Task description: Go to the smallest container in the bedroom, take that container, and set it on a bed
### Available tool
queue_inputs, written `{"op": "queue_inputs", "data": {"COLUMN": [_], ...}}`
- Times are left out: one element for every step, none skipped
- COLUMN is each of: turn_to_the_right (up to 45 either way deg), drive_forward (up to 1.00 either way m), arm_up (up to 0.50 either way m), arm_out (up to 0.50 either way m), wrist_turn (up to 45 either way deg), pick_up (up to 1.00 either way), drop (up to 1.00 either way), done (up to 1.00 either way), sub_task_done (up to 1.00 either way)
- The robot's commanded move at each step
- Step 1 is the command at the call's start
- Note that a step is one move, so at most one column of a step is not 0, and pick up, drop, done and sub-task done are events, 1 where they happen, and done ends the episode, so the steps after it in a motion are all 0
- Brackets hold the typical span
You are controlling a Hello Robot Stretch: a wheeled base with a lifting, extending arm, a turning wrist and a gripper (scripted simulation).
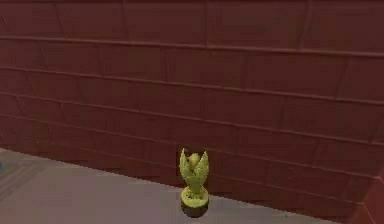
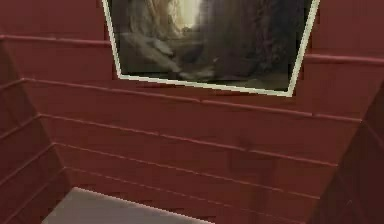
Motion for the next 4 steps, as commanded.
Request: {"op": "queue_inputs", "data": {"turn_to_the_right": [-45.0,-30.0,0.0,0.0], "drive_forward": [0.0,0.0,1.0,1.0], "arm_up": [0.0,0.0,0.0,0.0], "arm_out": [0.0,0.0,0.0,0.0], "wrist_turn": [0.0,0.0,0.0,0.0], "pick_up": [0.0,0.0,0.0,0.0], "drop": [0.0,0.0,0.0,0.0], "done": [0.0,0.0,0.0,0.0], "sub_task_done": [0.0,0.0,0.0,0.0]}}
